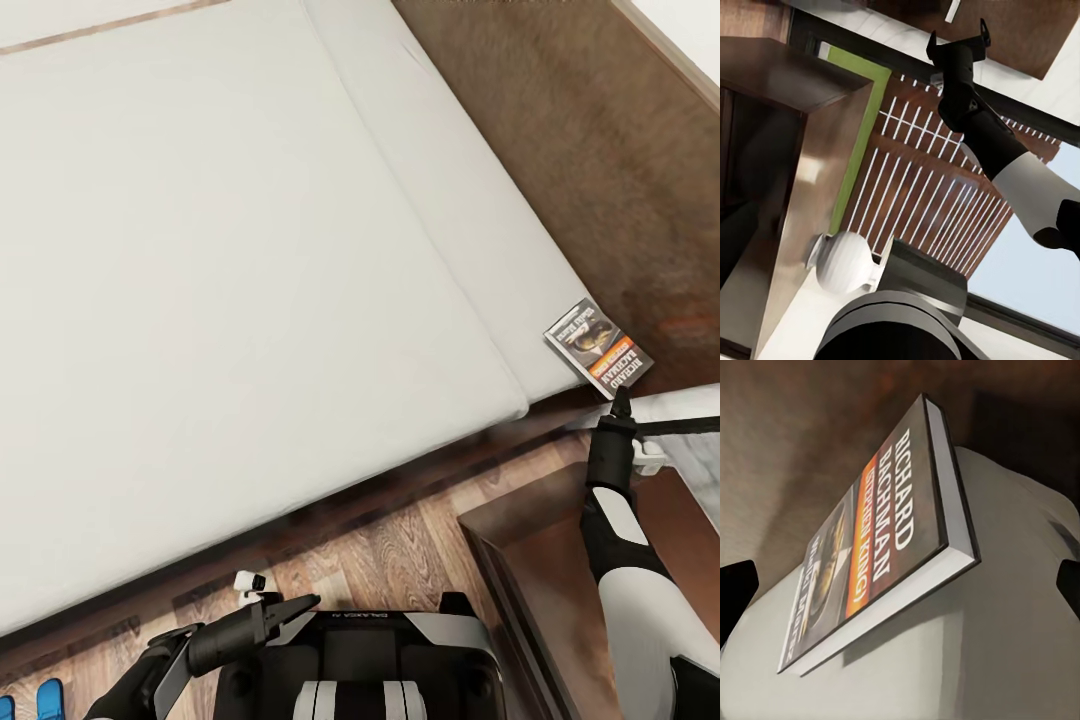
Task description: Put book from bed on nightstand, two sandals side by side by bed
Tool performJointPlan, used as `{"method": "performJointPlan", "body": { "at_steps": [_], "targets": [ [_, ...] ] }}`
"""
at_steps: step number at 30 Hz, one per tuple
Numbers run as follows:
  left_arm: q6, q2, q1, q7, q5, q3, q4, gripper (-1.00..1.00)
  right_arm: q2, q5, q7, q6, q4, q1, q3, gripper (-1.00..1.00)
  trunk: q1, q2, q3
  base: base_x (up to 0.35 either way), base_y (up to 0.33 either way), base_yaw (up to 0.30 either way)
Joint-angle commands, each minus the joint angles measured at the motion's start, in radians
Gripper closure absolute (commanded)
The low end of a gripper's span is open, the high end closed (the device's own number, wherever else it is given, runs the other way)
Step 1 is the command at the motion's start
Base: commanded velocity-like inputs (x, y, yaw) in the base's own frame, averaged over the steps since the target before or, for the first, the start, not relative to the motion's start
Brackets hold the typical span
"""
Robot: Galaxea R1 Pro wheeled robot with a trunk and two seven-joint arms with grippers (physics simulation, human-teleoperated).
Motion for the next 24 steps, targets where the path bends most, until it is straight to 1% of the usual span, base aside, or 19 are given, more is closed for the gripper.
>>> {"method": "performJointPlan", "body": {
  "at_steps": [1, 18, 24],
  "targets": [
    [0.010, 0.000, 0.000, -0.003, 0.001, 0.000, 0.000, -1.00, 0.000, -0.010, 0.006, 0.000, 0.001, -0.001, 0.001, -1.00, 0.000, 0.000, 0.000, 0.013, 0.002, 0.000],
    [0.010, 0.000, 0.000, -0.002, 0.001, 0.001, 0.000, -1.00, 0.000, -0.010, 0.006, 0.000, 0.001, -0.001, 0.001, -1.00, 0.000, 0.000, 0.000, 0.002, 0.000, 0.000],
    [0.010, 0.000, 0.000, -0.002, 0.001, 0.002, 0.000, -1.00, 0.000, -0.010, 0.006, 0.000, 0.001, -0.001, 0.001, -1.00, 0.000, 0.000, 0.000, 0.131, 0.046, 0.000]
  ]
}}
